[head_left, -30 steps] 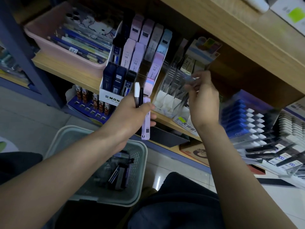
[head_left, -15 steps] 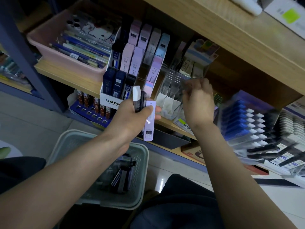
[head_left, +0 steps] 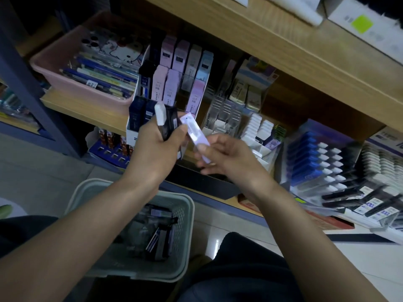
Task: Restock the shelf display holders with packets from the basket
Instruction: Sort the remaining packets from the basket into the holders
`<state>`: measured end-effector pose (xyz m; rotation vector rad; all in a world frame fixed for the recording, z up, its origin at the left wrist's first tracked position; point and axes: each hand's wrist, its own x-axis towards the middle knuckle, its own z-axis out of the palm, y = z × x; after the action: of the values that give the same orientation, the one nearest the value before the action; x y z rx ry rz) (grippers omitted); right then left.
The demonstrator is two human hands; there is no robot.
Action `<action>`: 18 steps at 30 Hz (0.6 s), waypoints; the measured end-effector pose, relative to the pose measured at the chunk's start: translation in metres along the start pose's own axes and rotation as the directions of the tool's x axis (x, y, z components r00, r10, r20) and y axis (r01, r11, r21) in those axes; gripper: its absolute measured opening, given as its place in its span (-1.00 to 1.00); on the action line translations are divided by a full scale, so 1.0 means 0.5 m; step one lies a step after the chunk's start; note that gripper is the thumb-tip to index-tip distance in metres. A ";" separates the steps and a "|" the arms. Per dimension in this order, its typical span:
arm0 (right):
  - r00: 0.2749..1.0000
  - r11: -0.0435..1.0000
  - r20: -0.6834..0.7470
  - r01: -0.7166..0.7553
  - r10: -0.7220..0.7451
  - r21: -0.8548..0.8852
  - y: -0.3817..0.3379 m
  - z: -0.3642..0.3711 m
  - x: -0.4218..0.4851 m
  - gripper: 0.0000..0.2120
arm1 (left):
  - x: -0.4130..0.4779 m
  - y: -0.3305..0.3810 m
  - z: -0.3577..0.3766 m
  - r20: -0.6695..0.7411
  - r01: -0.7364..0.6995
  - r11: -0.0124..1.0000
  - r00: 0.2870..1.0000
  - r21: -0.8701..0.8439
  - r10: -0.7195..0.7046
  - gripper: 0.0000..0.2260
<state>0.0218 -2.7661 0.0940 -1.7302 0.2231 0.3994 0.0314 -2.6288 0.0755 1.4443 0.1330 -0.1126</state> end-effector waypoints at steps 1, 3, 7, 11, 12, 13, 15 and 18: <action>0.995 0.999 -0.085 0.043 -0.044 -0.008 -0.002 -0.010 0.002 -0.86 | 0.003 0.002 -0.006 0.006 -0.005 1.000 1.000 0.002 0.005 -0.82; 0.951 0.981 -0.252 0.157 -0.181 -0.113 -0.005 -0.030 0.007 -0.90 | 0.005 0.003 -0.016 0.025 0.034 0.999 0.999 -0.017 -0.034 -0.84; 0.803 0.874 -0.393 0.302 -0.448 -0.381 0.000 -0.042 0.025 -0.90 | -0.001 -0.004 -0.028 0.065 0.089 0.996 0.994 0.029 -0.090 -0.87; 0.697 0.799 -0.435 0.348 -0.570 -0.490 -0.006 -0.016 0.051 -0.93 | -0.001 -0.004 -0.038 0.084 0.156 0.988 0.984 0.020 -0.157 -0.90; 0.680 0.782 -0.426 0.371 -0.596 -0.501 -0.008 -0.010 0.058 -0.94 | 0.000 -0.004 -0.040 0.088 0.166 0.986 0.982 0.012 -0.167 -0.89; 0.662 0.755 -0.407 0.396 -0.629 -0.523 -0.010 -0.004 0.065 -0.94 | 0.001 -0.003 -0.042 0.089 0.170 0.985 0.981 0.000 -0.170 -0.88; 0.625 0.679 -0.352 0.418 -0.697 -0.604 -0.015 0.007 0.078 -0.88 | 0.003 -0.002 -0.046 0.077 0.172 0.985 0.982 -0.016 -0.170 -0.88; 0.602 0.606 -0.291 0.425 -0.744 -0.672 -0.022 0.023 0.097 -0.80 | 0.006 -0.003 -0.055 0.050 0.166 0.986 0.985 -0.010 -0.165 -0.88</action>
<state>0.0688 -2.7494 0.0837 -2.3269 -0.1223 -0.6586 0.0333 -2.6018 0.0701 1.4136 0.2135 -0.2820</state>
